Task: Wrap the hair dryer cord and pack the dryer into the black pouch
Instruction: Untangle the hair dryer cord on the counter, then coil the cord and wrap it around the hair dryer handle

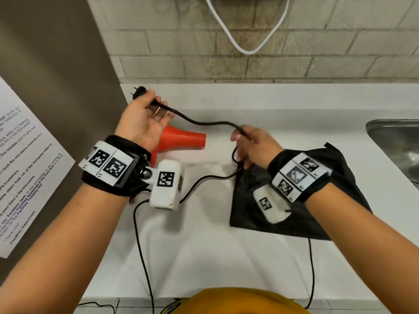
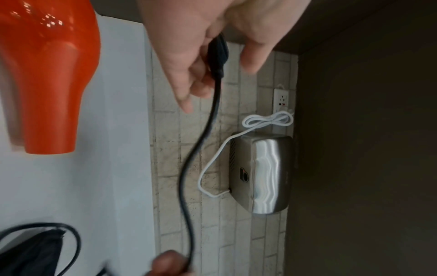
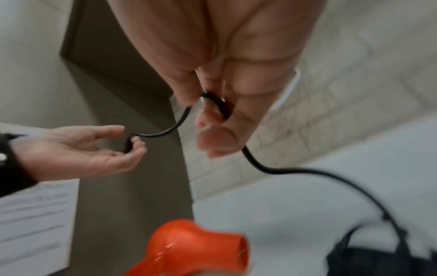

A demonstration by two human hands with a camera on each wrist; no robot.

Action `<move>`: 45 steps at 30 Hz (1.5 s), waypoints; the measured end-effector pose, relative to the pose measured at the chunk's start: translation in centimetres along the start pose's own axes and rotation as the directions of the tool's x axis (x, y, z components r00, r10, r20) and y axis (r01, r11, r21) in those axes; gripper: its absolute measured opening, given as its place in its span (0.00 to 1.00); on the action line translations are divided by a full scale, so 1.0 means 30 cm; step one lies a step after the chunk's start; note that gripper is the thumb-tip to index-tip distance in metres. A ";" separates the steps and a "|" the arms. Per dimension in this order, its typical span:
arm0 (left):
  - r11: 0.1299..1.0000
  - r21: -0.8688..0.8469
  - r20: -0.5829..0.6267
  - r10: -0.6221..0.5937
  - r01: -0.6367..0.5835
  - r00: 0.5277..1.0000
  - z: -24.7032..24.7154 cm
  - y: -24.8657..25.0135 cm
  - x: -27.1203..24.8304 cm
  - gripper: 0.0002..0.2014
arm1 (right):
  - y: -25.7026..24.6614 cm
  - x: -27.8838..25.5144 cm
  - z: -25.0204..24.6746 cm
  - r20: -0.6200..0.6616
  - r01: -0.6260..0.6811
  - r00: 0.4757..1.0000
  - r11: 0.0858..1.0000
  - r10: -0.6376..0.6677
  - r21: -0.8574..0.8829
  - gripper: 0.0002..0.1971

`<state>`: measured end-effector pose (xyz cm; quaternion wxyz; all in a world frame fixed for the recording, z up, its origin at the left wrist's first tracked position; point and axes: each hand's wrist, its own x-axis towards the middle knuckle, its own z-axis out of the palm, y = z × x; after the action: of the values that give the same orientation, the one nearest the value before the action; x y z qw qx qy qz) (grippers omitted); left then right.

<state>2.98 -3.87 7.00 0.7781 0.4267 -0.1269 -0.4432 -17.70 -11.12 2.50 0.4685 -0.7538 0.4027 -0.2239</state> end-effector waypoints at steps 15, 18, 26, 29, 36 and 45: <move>-0.007 0.942 0.321 -0.272 -0.335 0.907 -0.086 -0.321 -0.146 0.10 | 0.277 -0.018 -0.224 -0.064 -0.200 0.975 0.716 0.213 -0.669 0.10; -0.249 0.884 0.289 -0.374 -0.396 0.881 -0.081 -0.363 -0.154 0.09 | 0.309 -0.003 -0.197 -0.048 -0.277 0.929 0.605 0.366 -0.747 0.10; -0.265 0.877 0.243 -0.475 -0.401 0.846 -0.112 -0.388 -0.140 0.19 | 0.287 0.046 -0.118 -0.027 -0.230 0.890 0.395 0.456 -0.890 0.14; -0.185 0.915 0.241 -0.465 -0.360 0.852 -0.124 -0.339 -0.132 0.21 | 0.207 0.053 -0.065 0.005 -0.143 0.945 0.429 0.327 -0.892 0.14; -0.283 0.943 0.130 -0.163 -0.172 0.978 -0.273 -0.139 -0.003 0.17 | 0.011 0.019 0.221 0.389 0.301 0.920 0.698 -0.034 -0.650 0.13; -0.376 0.921 -0.044 -0.366 -0.105 0.930 -0.403 -0.095 0.059 0.26 | 0.005 0.064 0.436 0.634 0.474 0.759 0.539 0.151 -0.696 0.20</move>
<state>9.31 0.68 -2.83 -0.0017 0.8207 -0.4921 -0.2904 -7.32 -5.84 -3.73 0.1378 -0.9464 0.2012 0.2118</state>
